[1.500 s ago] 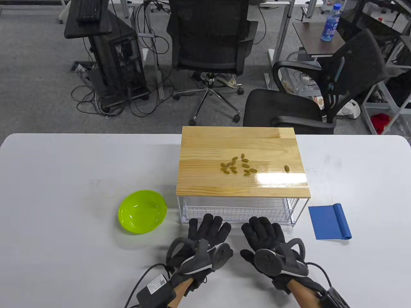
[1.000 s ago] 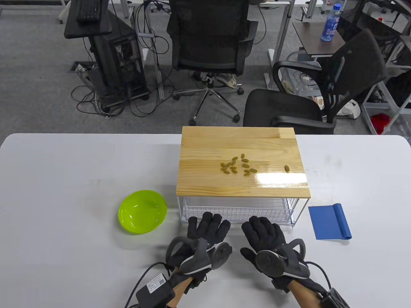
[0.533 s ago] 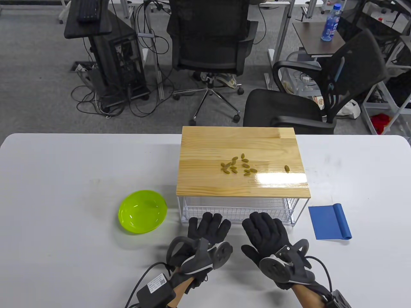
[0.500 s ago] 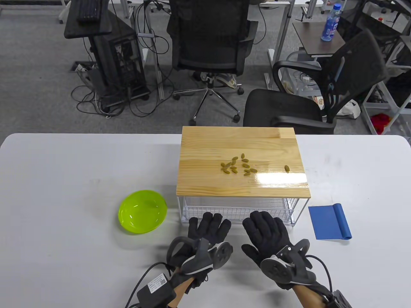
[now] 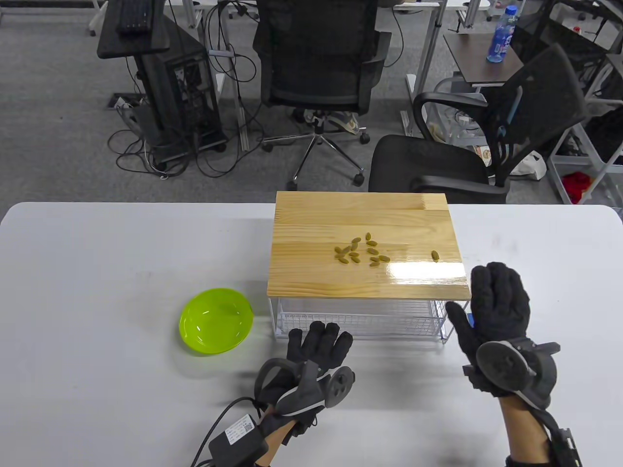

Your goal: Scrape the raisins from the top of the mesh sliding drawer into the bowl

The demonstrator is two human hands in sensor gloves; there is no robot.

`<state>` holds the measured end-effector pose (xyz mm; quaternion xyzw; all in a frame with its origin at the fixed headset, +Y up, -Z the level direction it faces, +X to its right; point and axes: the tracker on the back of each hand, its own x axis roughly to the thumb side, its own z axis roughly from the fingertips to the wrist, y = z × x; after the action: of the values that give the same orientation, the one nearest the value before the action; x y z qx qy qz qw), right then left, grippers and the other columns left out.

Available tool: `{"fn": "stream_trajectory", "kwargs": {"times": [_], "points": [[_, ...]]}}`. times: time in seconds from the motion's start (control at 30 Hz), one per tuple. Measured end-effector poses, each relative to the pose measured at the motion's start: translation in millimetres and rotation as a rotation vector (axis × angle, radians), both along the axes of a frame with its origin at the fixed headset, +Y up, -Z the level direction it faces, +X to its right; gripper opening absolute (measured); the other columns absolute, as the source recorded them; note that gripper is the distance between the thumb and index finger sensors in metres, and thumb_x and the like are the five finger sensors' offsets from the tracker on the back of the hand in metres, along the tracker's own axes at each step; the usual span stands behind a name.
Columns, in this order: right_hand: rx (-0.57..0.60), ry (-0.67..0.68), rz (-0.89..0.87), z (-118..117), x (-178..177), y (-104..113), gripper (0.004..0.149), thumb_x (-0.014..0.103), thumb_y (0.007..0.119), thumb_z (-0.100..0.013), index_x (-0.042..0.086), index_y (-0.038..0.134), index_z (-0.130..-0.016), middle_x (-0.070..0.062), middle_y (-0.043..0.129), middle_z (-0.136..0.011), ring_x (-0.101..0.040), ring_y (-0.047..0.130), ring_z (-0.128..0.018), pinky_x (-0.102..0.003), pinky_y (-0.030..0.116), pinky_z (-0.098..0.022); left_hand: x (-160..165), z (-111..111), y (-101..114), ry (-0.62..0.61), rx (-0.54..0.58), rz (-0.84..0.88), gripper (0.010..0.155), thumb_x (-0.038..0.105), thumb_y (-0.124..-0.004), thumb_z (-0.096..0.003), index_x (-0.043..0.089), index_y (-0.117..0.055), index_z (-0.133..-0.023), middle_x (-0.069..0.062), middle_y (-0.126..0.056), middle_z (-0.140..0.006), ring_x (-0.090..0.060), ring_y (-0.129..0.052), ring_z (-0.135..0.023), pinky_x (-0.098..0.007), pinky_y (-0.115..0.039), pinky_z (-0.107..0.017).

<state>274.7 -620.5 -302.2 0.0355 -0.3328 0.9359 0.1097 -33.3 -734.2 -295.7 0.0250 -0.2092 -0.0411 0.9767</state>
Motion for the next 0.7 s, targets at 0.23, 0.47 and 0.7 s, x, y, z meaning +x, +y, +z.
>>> {"fn": "stream_trajectory", "kwargs": {"times": [0.23, 0.47, 0.7], "points": [[-0.226, -0.247, -0.102, -35.4, 48.4, -16.2, 0.077, 0.047, 0.069, -0.056, 0.008, 0.035, -0.113, -0.026, 0.033, -0.116, -0.060, 0.041, -0.105, -0.074, 0.046, -0.067, 1.7, -0.5, 0.8, 0.002, 0.006, -0.004, 0.073, 0.067, -0.054, -0.0492, 0.039, -0.042, -0.116, 0.000, -0.051, -0.127, -0.034, -0.056, -0.120, -0.062, -0.049, -0.084], [-0.718, -0.490, -0.078, -66.5, 80.7, -73.6, 0.078, 0.046, 0.070, -0.057, 0.006, 0.035, -0.113, -0.029, 0.037, -0.114, -0.061, 0.048, -0.102, -0.072, 0.053, -0.064, 2.8, -0.6, 0.7, -0.004, -0.007, -0.006, 0.073, 0.067, -0.054, -0.0494, 0.039, -0.042, -0.116, 0.001, -0.050, -0.127, -0.033, -0.056, -0.120, -0.062, -0.049, -0.085], [-0.952, -0.588, -0.082, -80.4, 95.1, -123.6, 0.074, 0.040, 0.072, -0.058, 0.003, 0.035, -0.112, -0.031, 0.043, -0.112, -0.059, 0.061, -0.098, -0.070, 0.059, -0.062, 5.1, 0.0, 0.9, -0.010, -0.011, -0.032, 0.073, 0.067, -0.053, -0.0493, 0.039, -0.042, -0.116, 0.001, -0.049, -0.127, -0.033, -0.055, -0.121, -0.062, -0.049, -0.085]]}}
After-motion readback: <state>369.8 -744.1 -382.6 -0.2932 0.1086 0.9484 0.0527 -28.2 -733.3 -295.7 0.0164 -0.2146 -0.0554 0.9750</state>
